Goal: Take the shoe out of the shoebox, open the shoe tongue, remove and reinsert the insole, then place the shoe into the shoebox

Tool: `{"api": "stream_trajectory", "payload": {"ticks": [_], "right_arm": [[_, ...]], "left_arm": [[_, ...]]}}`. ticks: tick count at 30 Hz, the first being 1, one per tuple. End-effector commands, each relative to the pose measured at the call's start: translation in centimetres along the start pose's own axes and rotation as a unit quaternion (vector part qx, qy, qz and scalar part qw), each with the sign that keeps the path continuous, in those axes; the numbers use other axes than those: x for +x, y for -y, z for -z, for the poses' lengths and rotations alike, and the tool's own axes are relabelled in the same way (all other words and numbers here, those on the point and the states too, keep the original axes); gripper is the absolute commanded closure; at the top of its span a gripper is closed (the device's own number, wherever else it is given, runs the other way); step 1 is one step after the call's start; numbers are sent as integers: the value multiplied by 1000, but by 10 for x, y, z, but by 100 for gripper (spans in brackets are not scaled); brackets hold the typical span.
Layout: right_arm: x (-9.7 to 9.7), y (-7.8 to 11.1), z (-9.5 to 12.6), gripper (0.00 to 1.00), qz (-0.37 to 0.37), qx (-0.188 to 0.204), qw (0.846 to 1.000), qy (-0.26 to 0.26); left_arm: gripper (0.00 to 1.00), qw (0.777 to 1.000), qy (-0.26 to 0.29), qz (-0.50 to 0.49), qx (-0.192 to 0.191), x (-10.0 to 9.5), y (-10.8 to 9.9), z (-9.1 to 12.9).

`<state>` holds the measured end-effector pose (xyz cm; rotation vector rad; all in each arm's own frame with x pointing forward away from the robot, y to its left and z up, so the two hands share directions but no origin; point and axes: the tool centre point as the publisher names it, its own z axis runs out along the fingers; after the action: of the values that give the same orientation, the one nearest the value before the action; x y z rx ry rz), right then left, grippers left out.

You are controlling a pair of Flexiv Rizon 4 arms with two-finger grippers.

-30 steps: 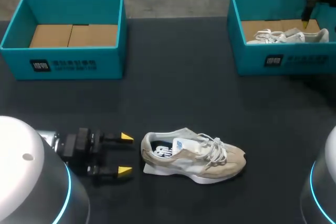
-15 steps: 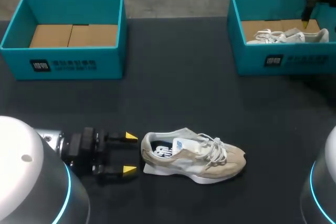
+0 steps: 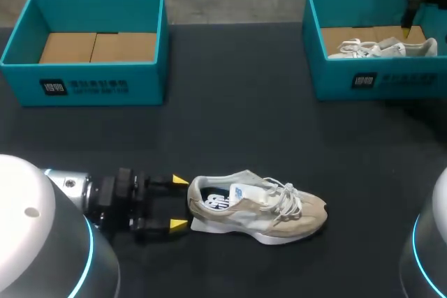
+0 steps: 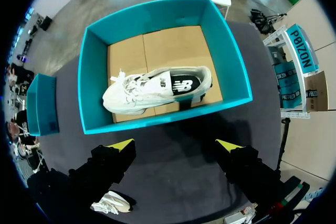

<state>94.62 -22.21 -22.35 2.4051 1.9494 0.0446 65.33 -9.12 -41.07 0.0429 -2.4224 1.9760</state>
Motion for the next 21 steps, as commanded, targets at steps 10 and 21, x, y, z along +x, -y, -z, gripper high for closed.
{"api": "stream_trajectory", "payload": {"ticks": [10, 21], "right_arm": [[0, 0, 0, 0, -1, 0, 1000, 1], [0, 0, 0, 0, -1, 0, 1000, 1]], "left_arm": [[0, 1000, -4, 2, 4, -1, -2, -6], [0, 1000, -8, 0, 8, -2, -4, -14]]}}
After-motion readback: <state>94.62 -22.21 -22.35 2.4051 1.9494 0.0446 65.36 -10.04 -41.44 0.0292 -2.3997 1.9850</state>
